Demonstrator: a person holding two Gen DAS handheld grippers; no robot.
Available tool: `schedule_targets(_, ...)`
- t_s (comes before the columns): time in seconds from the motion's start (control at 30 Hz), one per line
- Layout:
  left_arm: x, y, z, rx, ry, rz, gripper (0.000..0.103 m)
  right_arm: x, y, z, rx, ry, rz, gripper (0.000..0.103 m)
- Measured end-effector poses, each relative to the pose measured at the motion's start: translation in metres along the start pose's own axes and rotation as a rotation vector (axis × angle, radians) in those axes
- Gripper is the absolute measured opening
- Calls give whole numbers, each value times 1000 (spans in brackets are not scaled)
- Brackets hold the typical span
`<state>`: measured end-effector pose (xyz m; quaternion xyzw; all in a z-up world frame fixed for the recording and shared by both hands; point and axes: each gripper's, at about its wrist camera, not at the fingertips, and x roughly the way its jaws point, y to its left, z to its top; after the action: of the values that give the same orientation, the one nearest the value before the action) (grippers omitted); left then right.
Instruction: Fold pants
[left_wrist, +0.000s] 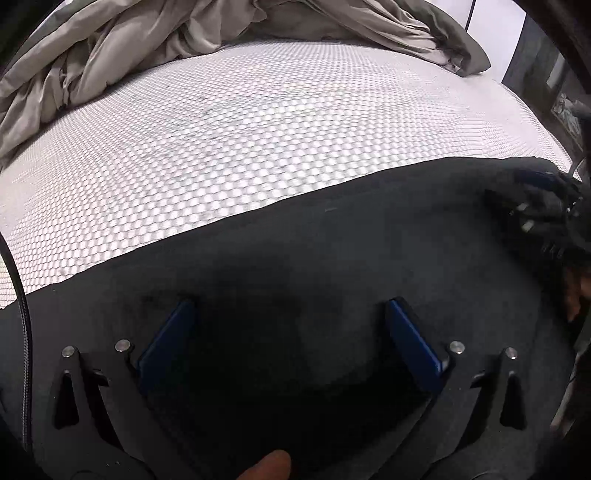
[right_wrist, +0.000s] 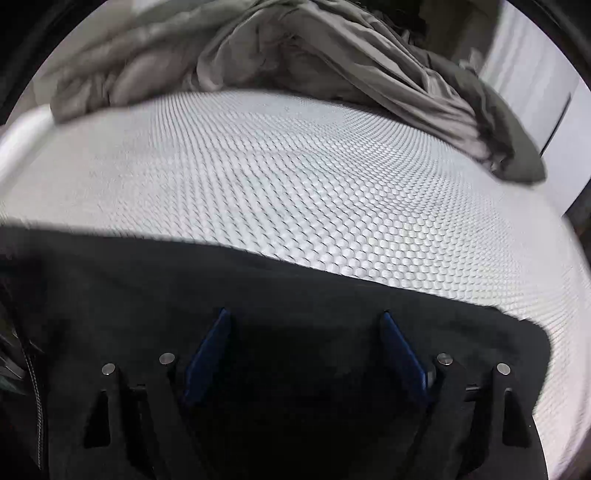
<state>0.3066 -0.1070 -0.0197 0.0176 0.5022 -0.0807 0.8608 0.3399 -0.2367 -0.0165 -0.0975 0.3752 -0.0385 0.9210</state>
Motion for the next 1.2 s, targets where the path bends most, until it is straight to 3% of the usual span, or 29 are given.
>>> schedule_targets(0.03,-1,6,-1,-8,1,15,103,-1,-12,-2,23,1,-15,84)
schedule_targets(0.13,-8,24,-7,-42,-7,54,103,-4,-67,-18,161,5,-171,83)
schedule_targets(0.2,-18,32,-14,-69,-20,67,102,-11,-88,-30,225,-3,-94,80)
schedule_targets(0.3,-48,23,-28,-43,-75,-9,102,-39,-76,-34,170,-64,-96,80)
schedule_targets(0.37,-61,1,-40,-7,-108,-55,102,-62,-52,-37,142,-95,32,84)
schedule_targets(0.47,-41,-32,-47,52,-24,-91,102,-74,-12,-45,57,-89,162,85)
schedule_targets(0.53,-31,-41,-53,87,-8,-37,103,-63,15,-52,-17,-33,207,85)
schedule_targets(0.63,-42,-31,-64,95,-17,-9,103,-47,20,-69,-104,15,146,86)
schedule_targets(0.7,-51,-13,-75,70,-19,21,103,-52,-7,-80,-56,14,100,86)
schedule_targets(0.77,-62,2,-88,34,-23,31,103,-59,-35,-92,-7,12,-45,85)
schedule_targets(0.8,-71,6,-96,26,-27,32,102,-62,-51,-98,38,13,-45,82)
schedule_targets(0.87,-91,0,-106,44,-57,27,102,-74,-59,-106,94,11,28,82)
schedule_targets(0.9,-103,-7,-114,65,-84,-1,102,-80,-53,-107,81,8,19,82)
schedule_targets(0.93,-110,-19,-117,84,-102,-34,102,-90,-40,-107,52,-4,26,82)
schedule_targets(1.0,-115,-44,-117,102,-120,-114,102,-110,-2,-113,-5,-50,131,82)
schedule_targets(1.07,-104,-62,-125,137,-86,-170,102,-119,38,-122,-82,-53,224,82)
schedule_targets(1.13,-92,-61,-136,175,-74,-88,103,-117,59,-133,-148,-35,259,82)
schedule_targets(1.2,-98,-44,-151,176,-108,-90,103,-115,56,-147,-161,-17,267,82)
